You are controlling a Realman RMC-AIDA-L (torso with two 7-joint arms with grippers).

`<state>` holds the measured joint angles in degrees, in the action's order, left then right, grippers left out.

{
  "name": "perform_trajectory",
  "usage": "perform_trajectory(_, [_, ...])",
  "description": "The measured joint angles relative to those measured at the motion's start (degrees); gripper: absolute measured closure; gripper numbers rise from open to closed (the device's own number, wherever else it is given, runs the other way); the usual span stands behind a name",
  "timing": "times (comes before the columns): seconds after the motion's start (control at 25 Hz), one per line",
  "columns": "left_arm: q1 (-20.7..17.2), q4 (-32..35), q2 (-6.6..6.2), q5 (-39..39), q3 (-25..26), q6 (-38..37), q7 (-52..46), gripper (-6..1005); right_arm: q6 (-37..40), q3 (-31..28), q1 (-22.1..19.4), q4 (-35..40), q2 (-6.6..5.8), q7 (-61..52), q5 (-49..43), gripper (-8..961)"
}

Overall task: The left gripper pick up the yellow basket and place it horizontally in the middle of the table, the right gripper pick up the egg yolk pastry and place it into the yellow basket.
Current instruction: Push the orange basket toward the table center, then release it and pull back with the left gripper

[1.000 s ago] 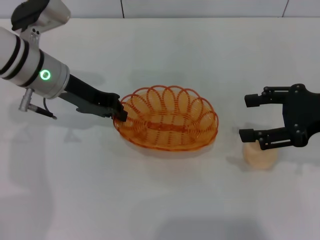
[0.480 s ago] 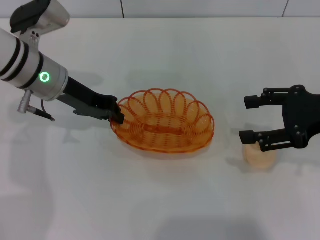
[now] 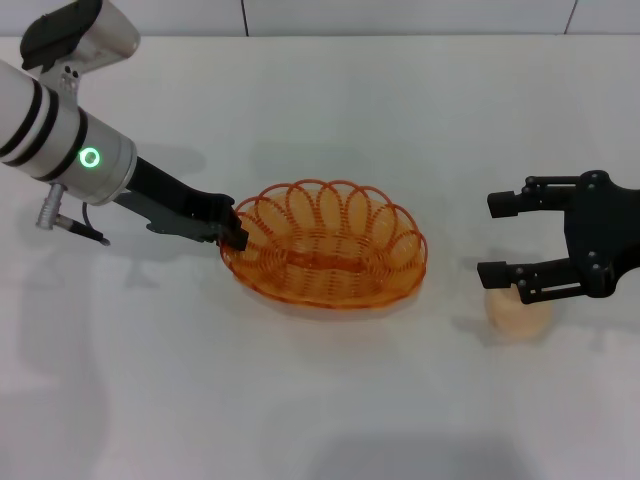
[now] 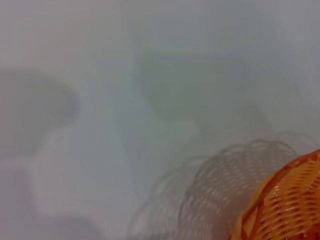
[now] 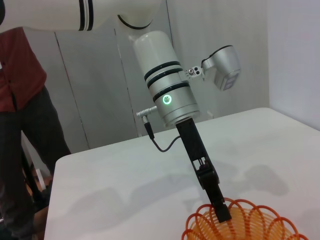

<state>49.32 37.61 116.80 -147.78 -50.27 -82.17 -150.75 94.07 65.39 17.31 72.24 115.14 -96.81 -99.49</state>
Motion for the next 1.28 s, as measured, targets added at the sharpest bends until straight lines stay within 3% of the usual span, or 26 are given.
perform_trajectory(1.28, [-0.4, 0.1, 0.00, 0.7, 0.3, -0.2, 0.2, 813, 0.0, 0.0, 0.2, 0.0, 0.00, -0.1, 0.0, 160])
